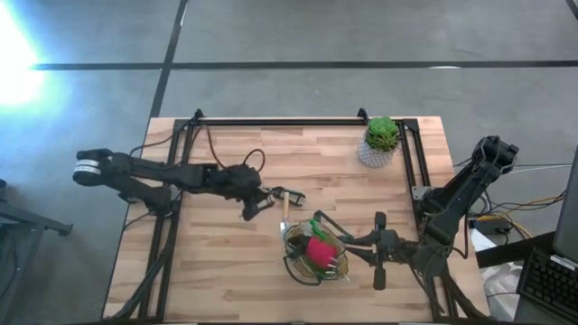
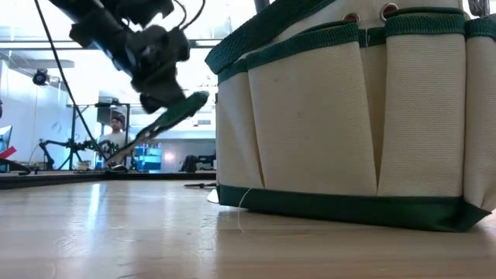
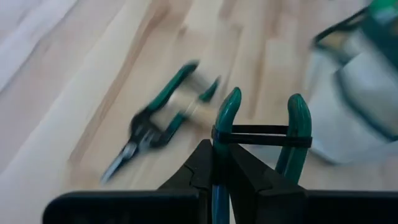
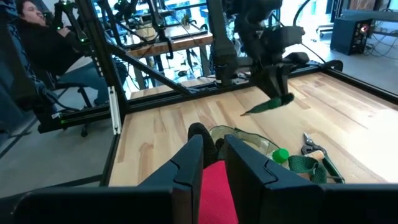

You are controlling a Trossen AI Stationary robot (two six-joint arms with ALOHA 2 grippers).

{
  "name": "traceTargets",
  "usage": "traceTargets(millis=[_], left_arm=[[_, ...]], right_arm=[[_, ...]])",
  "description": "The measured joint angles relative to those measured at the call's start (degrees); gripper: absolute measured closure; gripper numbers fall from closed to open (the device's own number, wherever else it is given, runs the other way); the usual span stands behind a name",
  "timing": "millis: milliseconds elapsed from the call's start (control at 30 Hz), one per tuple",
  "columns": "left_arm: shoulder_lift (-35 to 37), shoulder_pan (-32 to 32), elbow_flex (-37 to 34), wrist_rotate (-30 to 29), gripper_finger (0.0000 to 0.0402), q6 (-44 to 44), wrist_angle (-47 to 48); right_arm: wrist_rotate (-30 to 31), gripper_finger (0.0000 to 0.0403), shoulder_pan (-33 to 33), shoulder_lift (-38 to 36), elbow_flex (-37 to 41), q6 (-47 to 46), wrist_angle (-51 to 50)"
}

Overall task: Pick & Place Garden tools in Gardening bag
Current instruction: Put the left green shear scissors into the white gardening bag

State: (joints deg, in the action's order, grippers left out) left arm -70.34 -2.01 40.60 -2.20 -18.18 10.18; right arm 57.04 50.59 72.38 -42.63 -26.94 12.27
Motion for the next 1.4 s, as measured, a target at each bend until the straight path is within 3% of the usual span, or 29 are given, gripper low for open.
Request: traceTargets(millis=[200, 433, 667, 933, 1167, 1400], left_arm=[[1.3, -0.3, 0.0, 7.0, 0.0376, 8.0, -9.7], [1.3, -2.0, -1.2, 22.0, 0.0376, 17.8, -25.8], [1.3, -6.9, -4.3, 37.0, 0.0376, 18.3, -42.0], [-0.3, -10.3, -4.5, 50.4, 0.0376, 18.7, -52.0], [-8.1, -12.0, -4.4, 52.6, 0.0376, 18.9, -59.2], [-14.3, -12.5, -4.4, 56.1, 0.0376, 11.9, -79.2]], right_arm=[[0.0, 0.0346, 0.0, 0.0, 0.0, 0.4, 0.0], [0.0, 0.0346, -1.3, 0.0, 0.0, 1.2, 0.1], [2.6, 0.0346, -4.1, -0.7, 0.0, 1.8, 0.3], [4.6, 0.0346, -9.3, -4.6, 0.0, 3.9, 0.3], [4.6, 0.0346, -13.8, -9.6, 0.0, 5.1, 0.4], [4.5, 0.0346, -15.7, -15.2, 0.0, 9.4, 0.5]])
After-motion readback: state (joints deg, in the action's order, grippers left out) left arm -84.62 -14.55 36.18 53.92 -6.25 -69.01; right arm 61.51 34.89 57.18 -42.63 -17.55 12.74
